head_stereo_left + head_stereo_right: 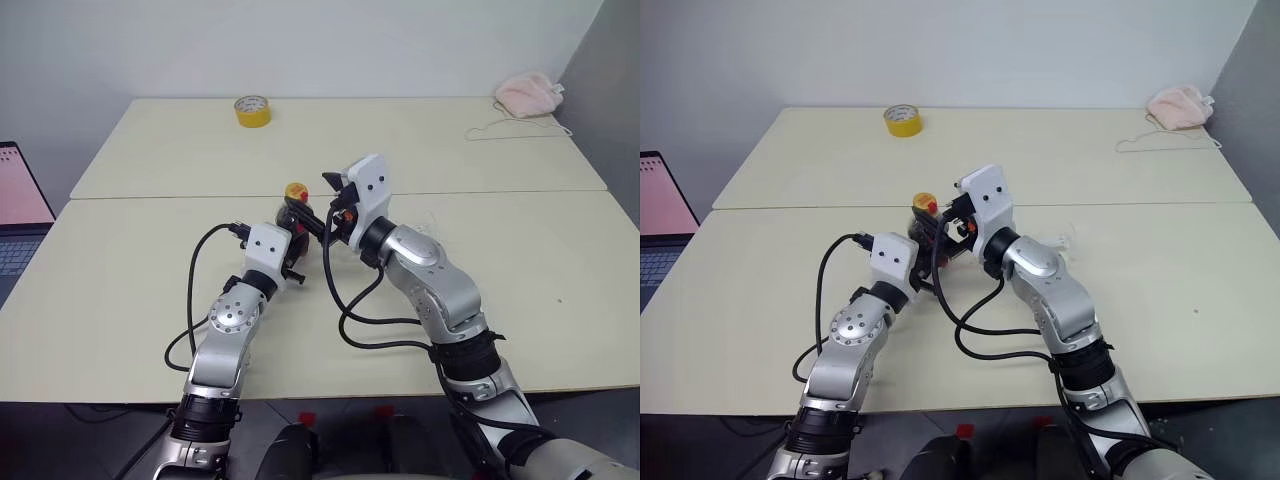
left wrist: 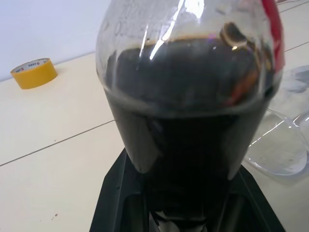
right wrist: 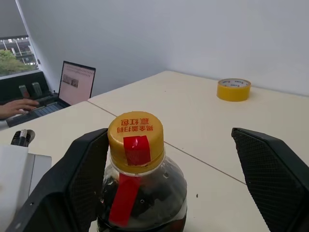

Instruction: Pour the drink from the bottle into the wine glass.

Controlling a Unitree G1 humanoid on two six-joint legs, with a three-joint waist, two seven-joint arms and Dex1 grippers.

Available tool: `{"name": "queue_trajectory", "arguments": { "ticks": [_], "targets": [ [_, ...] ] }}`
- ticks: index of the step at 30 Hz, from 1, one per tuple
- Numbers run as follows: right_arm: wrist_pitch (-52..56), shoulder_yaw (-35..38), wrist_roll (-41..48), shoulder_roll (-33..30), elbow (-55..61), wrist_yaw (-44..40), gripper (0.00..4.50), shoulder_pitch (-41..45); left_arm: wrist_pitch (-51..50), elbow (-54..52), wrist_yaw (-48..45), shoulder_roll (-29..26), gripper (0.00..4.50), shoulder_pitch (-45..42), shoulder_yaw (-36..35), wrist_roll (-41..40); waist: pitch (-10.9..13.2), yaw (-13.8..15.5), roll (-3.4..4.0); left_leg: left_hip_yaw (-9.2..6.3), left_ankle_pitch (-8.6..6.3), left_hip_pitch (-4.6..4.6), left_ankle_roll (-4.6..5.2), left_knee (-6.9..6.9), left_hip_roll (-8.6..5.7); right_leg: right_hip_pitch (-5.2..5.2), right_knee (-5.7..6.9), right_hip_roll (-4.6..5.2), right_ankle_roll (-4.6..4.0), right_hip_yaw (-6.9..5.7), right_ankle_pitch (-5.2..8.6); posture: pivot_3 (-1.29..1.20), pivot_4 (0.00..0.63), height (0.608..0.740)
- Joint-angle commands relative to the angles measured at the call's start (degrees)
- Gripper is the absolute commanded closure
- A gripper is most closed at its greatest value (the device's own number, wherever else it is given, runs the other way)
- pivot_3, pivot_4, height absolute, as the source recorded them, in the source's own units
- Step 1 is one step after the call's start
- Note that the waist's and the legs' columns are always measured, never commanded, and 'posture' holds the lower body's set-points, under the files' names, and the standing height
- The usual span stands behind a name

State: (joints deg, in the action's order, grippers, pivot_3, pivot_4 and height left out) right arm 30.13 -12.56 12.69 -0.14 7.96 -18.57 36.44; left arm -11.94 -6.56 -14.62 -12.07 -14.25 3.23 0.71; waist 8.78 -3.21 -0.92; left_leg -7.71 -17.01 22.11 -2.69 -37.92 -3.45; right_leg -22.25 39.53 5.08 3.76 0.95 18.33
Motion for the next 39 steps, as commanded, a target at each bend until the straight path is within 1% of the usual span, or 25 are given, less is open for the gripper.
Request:
{"name": "queue_trajectory", "arguments": {
  "ticks": [1,7,19,22,25,31,34,39],
  "targets": [
    [0.20,2.63,0.31,-0.83,2.83,0.86,0.23,-0.59,1.20,-2.64,0.11,-0.15,3.55,-0.77,-0.85,-0.55,0.00,0.01,0.00,0.00,0.00,0.00,0.00,0.00,0.00,0.00,0.00,0.00,0.00,0.00,0.00,0.00,0.150,0.740],
    [0.85,3.63,0.32,-2.76,4.19,0.89,0.23,-1.88,0.75,-2.59,0.50,0.10,3.55,-0.68,-1.45,-1.07,0.00,0.01,0.00,0.00,0.00,0.00,0.00,0.00,0.00,0.00,0.00,0.00,0.00,0.01,0.00,0.00,0.150,0.740],
    [0.55,5.36,1.24,-5.54,4.03,1.18,0.23,-1.79,0.78,-2.61,0.62,0.07,3.57,-0.44,-1.94,-1.35,0.00,0.14,0.00,0.03,0.00,0.00,0.00,0.00,-0.01,0.01,-0.01,0.00,0.00,0.02,0.00,0.00,0.150,0.740],
    [1.27,4.76,2.18,-5.98,4.89,-0.44,0.23,-1.90,0.77,-2.59,0.59,0.11,3.57,-0.48,-1.98,-1.34,0.00,0.00,0.00,0.03,0.00,0.00,0.00,0.01,0.01,0.00,0.00,-0.01,0.00,0.01,0.00,0.00,0.150,0.740],
    [3.15,2.62,4.30,-6.23,7.63,-3.54,0.23,-2.18,0.76,-2.59,0.55,0.12,3.58,-0.51,-1.97,-1.32,0.00,-0.01,0.00,0.02,0.00,0.00,0.00,0.02,0.02,0.00,0.00,-0.02,0.00,0.00,0.00,0.00,0.150,0.740],
    [3.73,0.54,4.31,-3.79,8.34,-3.38,0.23,-0.72,0.90,-2.03,0.37,0.05,3.58,-0.92,-1.98,-1.36,0.00,0.01,0.00,-0.01,0.00,0.00,0.00,0.01,0.02,0.01,0.00,-0.02,0.00,-0.01,0.00,0.00,0.150,0.740],
    [2.15,-1.00,2.78,-1.52,5.69,-2.44,0.23,1.09,0.95,-1.98,0.35,0.19,3.58,-0.93,-1.72,-1.27,0.00,0.00,0.00,0.00,0.00,0.00,0.00,0.01,0.01,0.00,-0.01,-0.01,0.00,0.00,0.00,0.00,0.150,0.740],
    [0.36,-1.50,0.83,-0.16,2.60,-1.99,0.23,2.71,1.04,-1.96,0.34,0.30,3.58,-0.92,-1.50,-1.17,0.00,0.00,0.00,-0.01,0.00,0.00,0.00,0.00,0.00,0.00,-0.01,-0.01,0.00,-0.01,0.00,0.00,0.150,0.740]
  ]
}}
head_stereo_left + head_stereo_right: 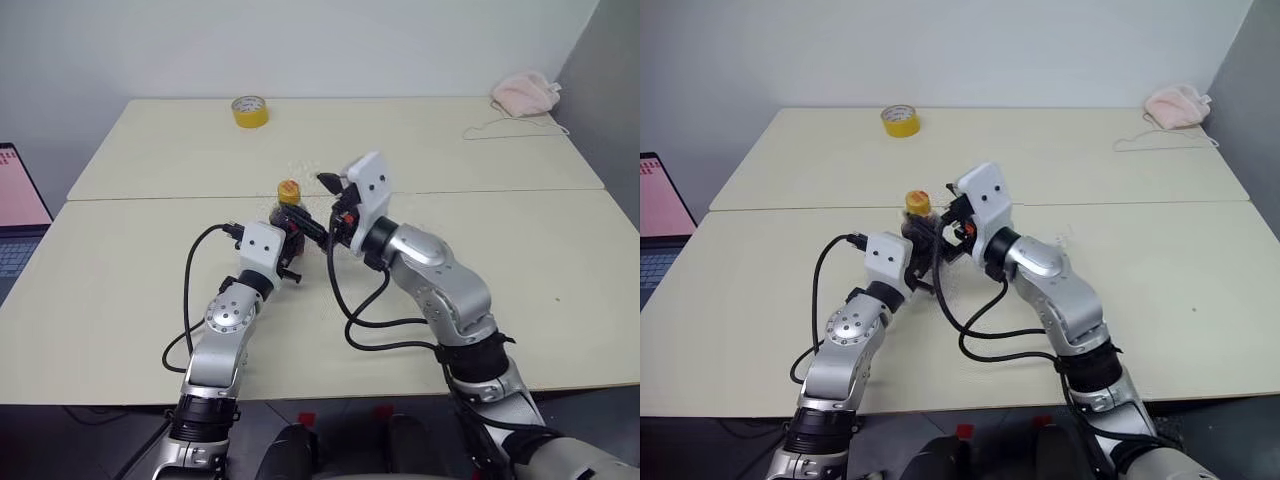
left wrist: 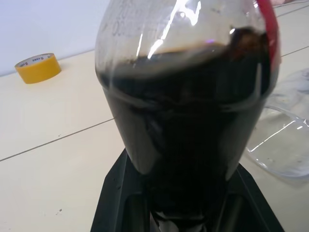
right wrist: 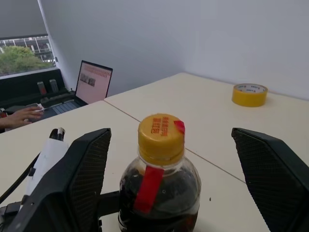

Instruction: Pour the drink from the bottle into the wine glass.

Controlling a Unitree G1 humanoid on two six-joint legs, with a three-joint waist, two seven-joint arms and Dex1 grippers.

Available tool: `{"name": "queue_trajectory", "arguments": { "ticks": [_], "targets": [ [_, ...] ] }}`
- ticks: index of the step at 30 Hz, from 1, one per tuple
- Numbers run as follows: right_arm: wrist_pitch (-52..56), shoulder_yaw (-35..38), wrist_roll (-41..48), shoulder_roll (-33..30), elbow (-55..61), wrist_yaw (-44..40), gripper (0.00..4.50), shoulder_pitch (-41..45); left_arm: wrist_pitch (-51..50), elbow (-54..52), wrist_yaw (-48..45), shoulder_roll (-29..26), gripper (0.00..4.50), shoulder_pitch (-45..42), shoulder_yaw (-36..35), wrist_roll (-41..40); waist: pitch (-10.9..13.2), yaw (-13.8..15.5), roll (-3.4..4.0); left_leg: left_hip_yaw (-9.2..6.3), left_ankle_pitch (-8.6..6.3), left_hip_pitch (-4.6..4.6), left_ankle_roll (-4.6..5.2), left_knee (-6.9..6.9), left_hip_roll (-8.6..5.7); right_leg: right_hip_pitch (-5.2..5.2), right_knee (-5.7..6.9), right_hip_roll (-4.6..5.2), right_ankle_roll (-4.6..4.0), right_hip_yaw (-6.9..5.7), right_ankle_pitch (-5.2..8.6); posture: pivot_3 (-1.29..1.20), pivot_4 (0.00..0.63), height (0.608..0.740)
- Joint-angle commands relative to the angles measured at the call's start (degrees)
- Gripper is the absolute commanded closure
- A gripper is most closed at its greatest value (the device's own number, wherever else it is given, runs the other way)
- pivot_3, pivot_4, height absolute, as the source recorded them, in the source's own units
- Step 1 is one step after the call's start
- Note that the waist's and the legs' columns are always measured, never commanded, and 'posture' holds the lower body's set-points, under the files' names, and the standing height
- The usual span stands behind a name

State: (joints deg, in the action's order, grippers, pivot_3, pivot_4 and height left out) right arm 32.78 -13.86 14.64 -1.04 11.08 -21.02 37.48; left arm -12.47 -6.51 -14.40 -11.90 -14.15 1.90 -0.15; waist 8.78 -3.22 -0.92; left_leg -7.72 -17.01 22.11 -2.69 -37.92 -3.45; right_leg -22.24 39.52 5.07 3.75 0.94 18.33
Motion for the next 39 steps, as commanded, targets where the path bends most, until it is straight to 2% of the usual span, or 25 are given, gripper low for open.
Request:
{"name": "queue_trajectory", "arguments": {
  "ticks": [1,18,39],
  "targets": [
    [-2.65,-0.19,-1.46,0.87,-1.13,0.50,0.23,1.94,1.58,-2.01,0.15,0.16,3.58,-1.02,-0.13,-0.28,0.00,0.00,0.00,0.00,0.00,0.00,0.00,-0.01,-0.01,0.00,0.00,0.00,0.00,0.01,0.00,0.00,0.150,0.740],
    [-4.09,1.63,-3.76,0.78,-3.70,1.77,0.23,2.15,1.43,-2.08,0.30,0.49,3.58,-1.04,0.06,-0.07,0.00,-0.01,0.00,0.01,0.00,0.00,0.00,0.00,0.00,-0.01,0.01,0.00,0.00,0.01,0.00,0.00,0.150,0.740],
    [-1.50,5.02,-2.58,-6.27,0.27,2.03,0.23,-1.34,1.57,-1.76,0.63,-0.09,3.60,-1.28,-0.34,-0.75,0.00,0.04,0.00,0.02,0.00,0.00,0.00,0.00,0.00,0.00,0.00,0.00,0.00,0.01,0.00,0.00,0.150,0.740]
  ]
}}
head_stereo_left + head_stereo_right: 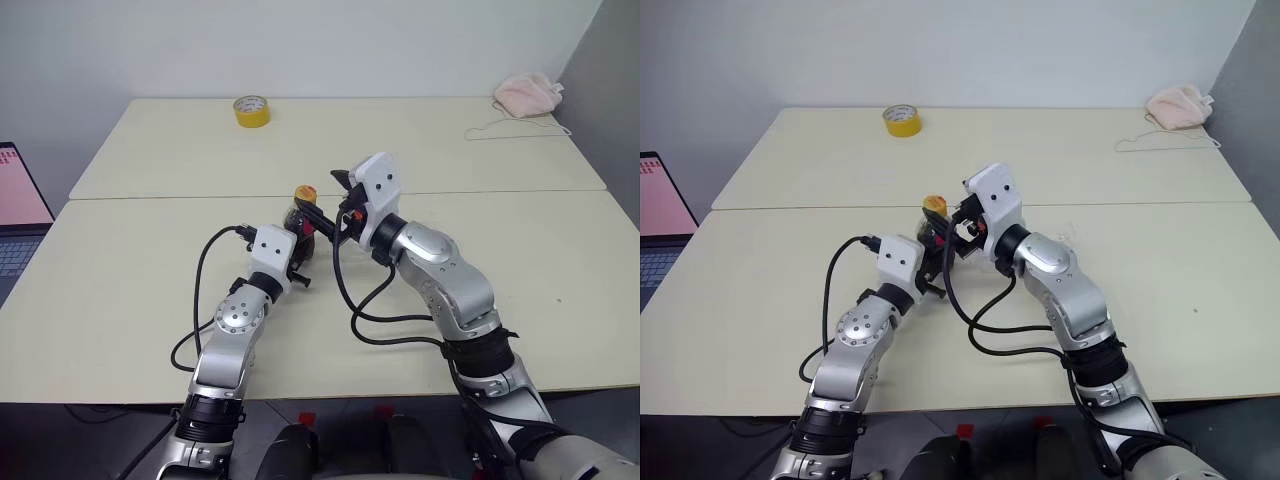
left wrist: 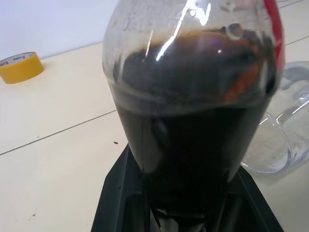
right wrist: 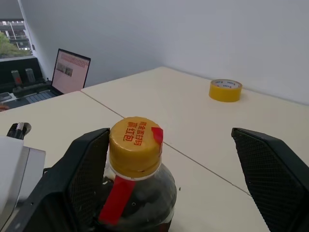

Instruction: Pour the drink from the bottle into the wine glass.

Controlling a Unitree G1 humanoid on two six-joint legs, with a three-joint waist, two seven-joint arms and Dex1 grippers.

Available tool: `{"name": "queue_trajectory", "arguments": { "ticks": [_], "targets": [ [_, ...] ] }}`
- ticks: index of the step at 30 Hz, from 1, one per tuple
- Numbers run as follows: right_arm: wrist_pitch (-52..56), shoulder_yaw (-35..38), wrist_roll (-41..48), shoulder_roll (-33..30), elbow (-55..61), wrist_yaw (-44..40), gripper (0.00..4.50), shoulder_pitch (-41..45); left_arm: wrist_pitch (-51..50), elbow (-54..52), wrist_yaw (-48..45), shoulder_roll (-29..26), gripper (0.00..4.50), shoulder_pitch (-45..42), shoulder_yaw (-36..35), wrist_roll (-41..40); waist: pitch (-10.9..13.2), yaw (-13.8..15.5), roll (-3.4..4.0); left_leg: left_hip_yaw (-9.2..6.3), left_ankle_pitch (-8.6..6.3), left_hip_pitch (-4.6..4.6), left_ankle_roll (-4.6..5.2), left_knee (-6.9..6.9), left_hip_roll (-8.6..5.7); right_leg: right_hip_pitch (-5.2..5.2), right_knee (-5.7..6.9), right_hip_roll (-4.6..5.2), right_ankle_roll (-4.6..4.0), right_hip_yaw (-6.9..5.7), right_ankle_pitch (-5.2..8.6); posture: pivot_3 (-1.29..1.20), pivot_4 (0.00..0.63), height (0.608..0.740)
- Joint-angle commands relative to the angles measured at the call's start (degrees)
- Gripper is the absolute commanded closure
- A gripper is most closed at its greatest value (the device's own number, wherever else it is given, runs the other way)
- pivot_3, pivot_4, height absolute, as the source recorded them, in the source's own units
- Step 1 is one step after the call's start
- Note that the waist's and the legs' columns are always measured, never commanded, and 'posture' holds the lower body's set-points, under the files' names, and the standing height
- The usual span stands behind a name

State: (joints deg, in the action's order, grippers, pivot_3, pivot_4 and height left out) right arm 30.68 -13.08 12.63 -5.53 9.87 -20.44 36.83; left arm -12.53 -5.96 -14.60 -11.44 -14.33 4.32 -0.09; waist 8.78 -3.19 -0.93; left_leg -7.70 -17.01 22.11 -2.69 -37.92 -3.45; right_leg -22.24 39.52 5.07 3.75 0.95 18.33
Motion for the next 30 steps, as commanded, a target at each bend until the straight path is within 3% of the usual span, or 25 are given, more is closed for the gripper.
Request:
{"name": "queue_trajectory", "arguments": {
  "ticks": [1,15,21,30],
  "targets": [
    [0.84,4.25,-0.41,-2.01,1.86,1.36,0.23,-0.98,1.63,-2.28,0.89,-0.56,3.60,-1.13,-2.78,-0.80,0.00,0.02,0.00,0.00,0.00,0.00,0.00,0.00,0.00,0.00,0.00,0.00,0.00,0.00,0.00,0.00,0.150,0.740],
    [3.09,5.25,2.33,-3.11,4.38,-0.84,0.23,-1.84,1.61,-2.14,0.84,-0.24,3.60,-1.24,-3.29,-0.48,0.00,0.09,0.00,0.01,0.00,0.00,0.00,0.00,0.00,0.02,-0.01,0.00,0.00,0.00,0.00,0.00,0.150,0.740],
    [5.70,1.82,4.46,-0.52,7.54,-2.70,0.23,-0.70,1.63,-1.99,0.76,-0.04,3.60,-1.32,-3.11,-0.58,0.00,0.01,0.00,0.00,0.00,0.00,0.00,0.01,0.02,0.01,0.00,-0.01,0.00,0.00,0.00,0.00,0.150,0.740],
    [1.59,-0.80,0.86,4.58,0.62,-0.63,0.23,3.83,1.69,-2.13,0.42,0.40,3.60,-1.26,-2.93,-0.74,0.00,0.00,0.00,-0.01,0.00,0.00,0.00,-0.01,0.00,0.01,0.00,0.00,0.00,-0.01,0.00,0.00,0.150,0.740]
  ]
}}
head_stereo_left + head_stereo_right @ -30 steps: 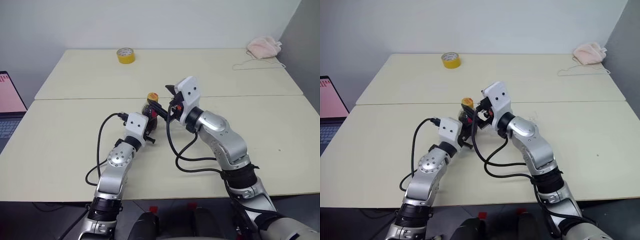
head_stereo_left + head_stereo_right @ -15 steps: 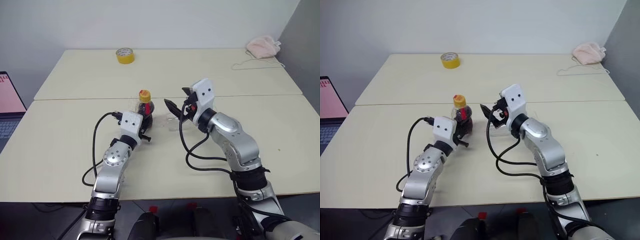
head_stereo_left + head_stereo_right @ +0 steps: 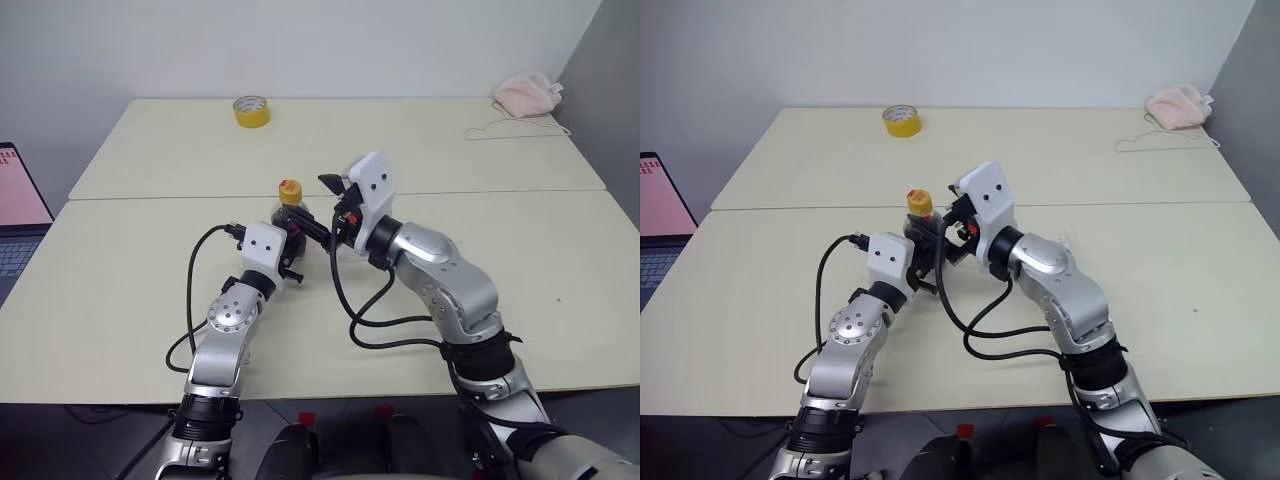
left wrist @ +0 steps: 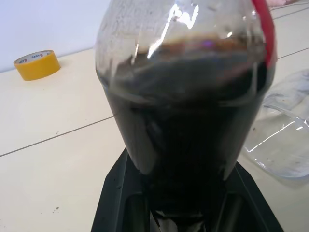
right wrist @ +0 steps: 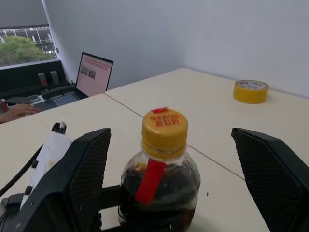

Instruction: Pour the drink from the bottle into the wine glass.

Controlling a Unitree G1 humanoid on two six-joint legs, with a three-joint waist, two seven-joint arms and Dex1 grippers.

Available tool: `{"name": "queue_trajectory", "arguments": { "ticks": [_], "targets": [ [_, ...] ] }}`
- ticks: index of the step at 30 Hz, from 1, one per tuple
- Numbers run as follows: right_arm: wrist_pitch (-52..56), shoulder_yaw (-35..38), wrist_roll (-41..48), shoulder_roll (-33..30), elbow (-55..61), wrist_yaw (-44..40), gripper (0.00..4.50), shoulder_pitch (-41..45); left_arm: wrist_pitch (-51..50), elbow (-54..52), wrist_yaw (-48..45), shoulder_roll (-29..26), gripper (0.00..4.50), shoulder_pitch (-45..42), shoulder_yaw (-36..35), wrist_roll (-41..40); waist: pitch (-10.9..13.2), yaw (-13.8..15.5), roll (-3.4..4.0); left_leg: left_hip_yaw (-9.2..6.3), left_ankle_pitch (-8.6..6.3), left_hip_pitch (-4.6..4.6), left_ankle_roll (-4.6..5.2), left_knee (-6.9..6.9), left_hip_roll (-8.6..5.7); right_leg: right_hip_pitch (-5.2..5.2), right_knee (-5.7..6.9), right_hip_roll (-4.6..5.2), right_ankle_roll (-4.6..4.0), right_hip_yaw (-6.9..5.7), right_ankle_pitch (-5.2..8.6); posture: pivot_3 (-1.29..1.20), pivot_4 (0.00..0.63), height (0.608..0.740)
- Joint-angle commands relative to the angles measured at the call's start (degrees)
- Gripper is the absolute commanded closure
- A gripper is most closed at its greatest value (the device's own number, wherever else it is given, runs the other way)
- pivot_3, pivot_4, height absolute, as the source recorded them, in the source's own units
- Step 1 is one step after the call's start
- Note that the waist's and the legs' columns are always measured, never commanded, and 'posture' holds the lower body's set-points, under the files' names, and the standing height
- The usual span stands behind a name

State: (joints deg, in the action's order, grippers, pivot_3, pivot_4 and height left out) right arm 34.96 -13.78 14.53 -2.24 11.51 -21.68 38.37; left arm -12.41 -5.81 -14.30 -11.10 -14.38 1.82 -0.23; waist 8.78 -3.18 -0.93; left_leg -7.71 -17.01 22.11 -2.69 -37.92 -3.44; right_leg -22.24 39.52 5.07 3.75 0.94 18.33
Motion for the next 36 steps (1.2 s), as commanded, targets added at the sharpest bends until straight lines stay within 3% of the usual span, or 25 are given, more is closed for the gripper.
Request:
{"name": "queue_trajectory", "arguments": {
  "ticks": [1,11,36],
  "targets": [
    [-3.33,-0.02,-1.33,1.74,-2.03,0.77,0.23,2.93,1.60,-2.24,0.08,0.05,3.60,-1.22,-0.43,-0.60,0.00,-0.03,0.00,0.01,0.00,0.00,0.00,0.00,0.00,0.00,0.00,0.00,0.00,0.00,0.00,0.00,0.150,0.740],
    [-6.40,1.42,-3.49,1.73,-6.85,0.92,0.23,4.80,1.43,-2.53,0.26,0.14,3.60,-1.12,-0.26,-0.36,0.00,-0.07,0.00,0.00,0.00,0.00,0.00,0.00,0.00,-0.01,0.00,0.00,0.00,0.00,0.00,0.00,0.150,0.740],
    [-3.99,3.95,-3.76,-1.57,-4.11,0.53,0.23,2.15,1.90,-1.04,0.83,0.36,3.60,-1.97,-1.25,-0.69,0.00,-0.06,0.00,0.01,0.00,0.00,0.00,0.00,0.00,-0.01,0.00,0.00,0.00,0.00,0.00,0.00,0.150,0.740]
  ]
}}
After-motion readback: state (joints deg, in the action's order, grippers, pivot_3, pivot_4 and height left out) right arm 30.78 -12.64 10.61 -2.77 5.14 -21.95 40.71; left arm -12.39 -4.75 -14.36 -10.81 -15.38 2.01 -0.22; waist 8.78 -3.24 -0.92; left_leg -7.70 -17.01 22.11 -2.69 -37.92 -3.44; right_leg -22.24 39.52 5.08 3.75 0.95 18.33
